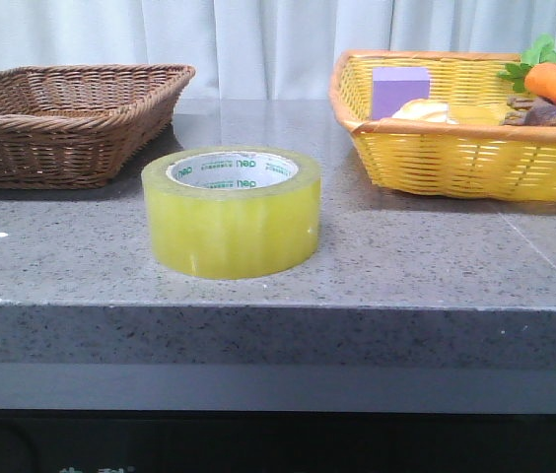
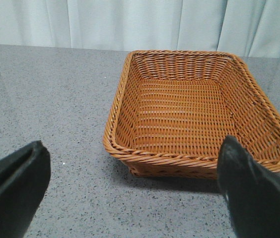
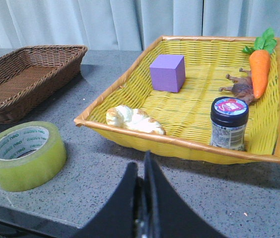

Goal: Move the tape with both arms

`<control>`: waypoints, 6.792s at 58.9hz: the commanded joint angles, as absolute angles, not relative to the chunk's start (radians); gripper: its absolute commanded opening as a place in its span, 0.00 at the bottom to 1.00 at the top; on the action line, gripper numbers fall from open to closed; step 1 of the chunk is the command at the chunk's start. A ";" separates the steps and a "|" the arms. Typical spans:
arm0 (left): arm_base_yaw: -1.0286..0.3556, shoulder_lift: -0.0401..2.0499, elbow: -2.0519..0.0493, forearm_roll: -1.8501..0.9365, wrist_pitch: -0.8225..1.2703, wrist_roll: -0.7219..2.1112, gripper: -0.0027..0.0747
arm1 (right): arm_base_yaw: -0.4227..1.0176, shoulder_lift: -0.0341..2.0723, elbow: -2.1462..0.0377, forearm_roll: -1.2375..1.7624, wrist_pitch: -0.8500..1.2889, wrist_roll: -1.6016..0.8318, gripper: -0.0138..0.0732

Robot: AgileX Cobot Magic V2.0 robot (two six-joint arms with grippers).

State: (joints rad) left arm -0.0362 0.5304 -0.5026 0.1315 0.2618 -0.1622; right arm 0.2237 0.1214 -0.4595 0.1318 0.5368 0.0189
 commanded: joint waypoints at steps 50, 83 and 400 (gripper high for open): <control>-0.593 1.185 -0.829 -0.168 0.375 -0.146 0.90 | 0.218 0.132 -0.481 0.129 0.457 0.017 0.06; -0.658 1.477 -1.027 -0.184 0.337 -0.146 0.85 | 0.218 0.132 -0.481 0.129 0.457 0.017 0.06; -0.074 -0.025 0.049 -0.021 0.108 -0.088 0.01 | 0.218 0.132 -0.480 0.129 0.459 0.017 0.06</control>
